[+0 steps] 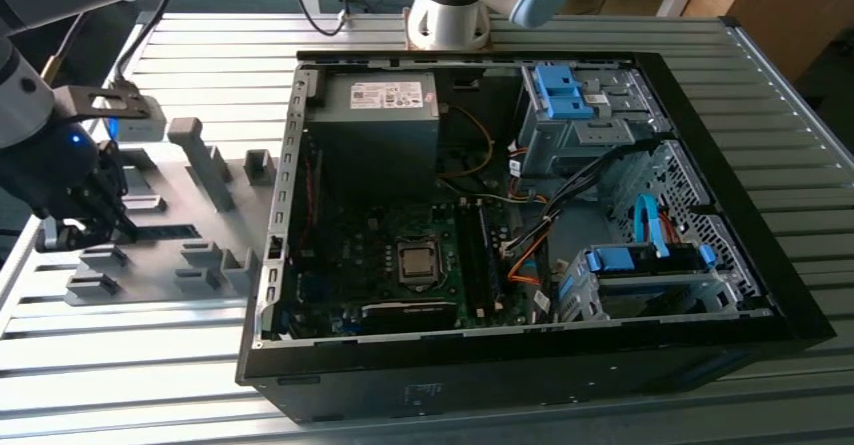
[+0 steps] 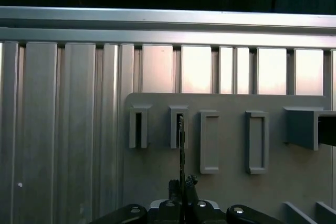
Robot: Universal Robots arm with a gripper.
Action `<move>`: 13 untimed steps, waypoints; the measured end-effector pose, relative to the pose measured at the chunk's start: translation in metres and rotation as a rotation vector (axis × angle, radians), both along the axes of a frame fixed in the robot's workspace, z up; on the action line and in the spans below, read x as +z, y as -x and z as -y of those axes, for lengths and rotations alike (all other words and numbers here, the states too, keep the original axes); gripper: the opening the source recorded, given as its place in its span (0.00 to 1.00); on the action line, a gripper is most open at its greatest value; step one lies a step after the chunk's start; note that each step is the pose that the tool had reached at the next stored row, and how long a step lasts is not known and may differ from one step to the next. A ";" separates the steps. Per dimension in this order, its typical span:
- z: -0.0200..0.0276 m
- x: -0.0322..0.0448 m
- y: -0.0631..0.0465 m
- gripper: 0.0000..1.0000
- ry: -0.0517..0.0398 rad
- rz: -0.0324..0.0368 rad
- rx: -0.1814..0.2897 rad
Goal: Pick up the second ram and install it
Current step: 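Pick up the second ram and move it above second insertion slot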
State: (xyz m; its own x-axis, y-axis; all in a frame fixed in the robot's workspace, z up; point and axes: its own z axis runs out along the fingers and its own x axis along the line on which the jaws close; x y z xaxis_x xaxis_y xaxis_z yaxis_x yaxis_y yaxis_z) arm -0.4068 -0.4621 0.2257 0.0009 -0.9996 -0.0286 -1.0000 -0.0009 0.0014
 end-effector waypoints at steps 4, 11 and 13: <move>0.0000 0.0027 0.000 0.14 0.0000 0.0000 0.000; 0.0000 0.0225 0.000 0.14 0.0000 0.0000 0.000; -0.0001 0.0311 0.000 0.14 0.0000 0.0000 0.000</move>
State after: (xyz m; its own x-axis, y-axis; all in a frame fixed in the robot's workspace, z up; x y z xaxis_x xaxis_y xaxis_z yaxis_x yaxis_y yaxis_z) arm -0.4067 -0.4620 0.2568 0.0009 -0.9996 -0.0287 -1.0000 -0.0009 0.0014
